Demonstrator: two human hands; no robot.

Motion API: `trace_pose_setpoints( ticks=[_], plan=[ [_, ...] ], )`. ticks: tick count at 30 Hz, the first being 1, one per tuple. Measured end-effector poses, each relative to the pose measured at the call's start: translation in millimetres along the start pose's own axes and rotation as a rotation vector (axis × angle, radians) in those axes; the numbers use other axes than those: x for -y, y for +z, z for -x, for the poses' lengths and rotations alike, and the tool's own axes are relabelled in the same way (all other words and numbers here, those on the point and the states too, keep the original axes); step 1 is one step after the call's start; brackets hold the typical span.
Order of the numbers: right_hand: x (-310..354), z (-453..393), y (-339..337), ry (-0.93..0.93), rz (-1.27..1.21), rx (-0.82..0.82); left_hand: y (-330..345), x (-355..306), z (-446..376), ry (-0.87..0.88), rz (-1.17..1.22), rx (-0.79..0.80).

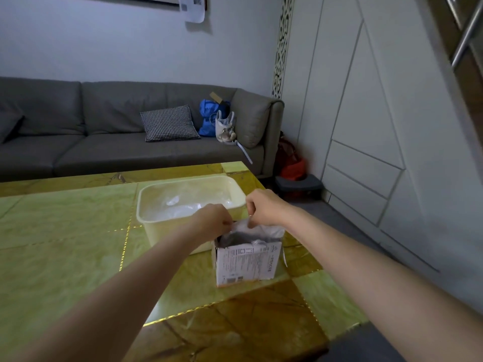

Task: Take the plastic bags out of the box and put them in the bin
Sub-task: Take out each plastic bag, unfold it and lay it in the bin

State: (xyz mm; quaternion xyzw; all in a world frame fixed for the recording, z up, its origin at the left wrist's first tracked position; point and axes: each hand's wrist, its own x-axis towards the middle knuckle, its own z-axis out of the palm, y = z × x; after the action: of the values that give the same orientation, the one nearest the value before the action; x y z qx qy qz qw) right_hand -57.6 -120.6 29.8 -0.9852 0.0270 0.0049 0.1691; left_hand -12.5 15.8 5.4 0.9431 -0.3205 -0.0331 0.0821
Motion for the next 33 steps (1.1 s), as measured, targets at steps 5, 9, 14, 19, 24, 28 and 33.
trace_pose_setpoints(
  ticks=[5,9,14,19,24,28,33],
  plan=[
    [-6,0,-4,0.017,-0.046,0.122,-6,2,-1,-0.009,0.125,-0.189],
    [1,-2,-15,0.109,-0.361,0.098,-13,0,-1,0.083,0.200,-0.257],
    [2,-7,-22,0.321,-0.601,0.209,-26,-2,0,0.061,0.578,-0.381],
    [1,-3,-22,0.211,-0.344,0.360,-36,0,10,0.108,0.583,-0.046],
    [5,-1,-14,0.106,0.007,0.361,-7,4,10,0.100,0.165,0.121],
    [5,-4,-15,0.088,-0.034,0.209,-6,5,11,0.055,0.151,-0.105],
    [7,-6,-36,0.048,-0.361,-0.097,-35,6,8,-0.018,0.676,-0.211]
  ],
)
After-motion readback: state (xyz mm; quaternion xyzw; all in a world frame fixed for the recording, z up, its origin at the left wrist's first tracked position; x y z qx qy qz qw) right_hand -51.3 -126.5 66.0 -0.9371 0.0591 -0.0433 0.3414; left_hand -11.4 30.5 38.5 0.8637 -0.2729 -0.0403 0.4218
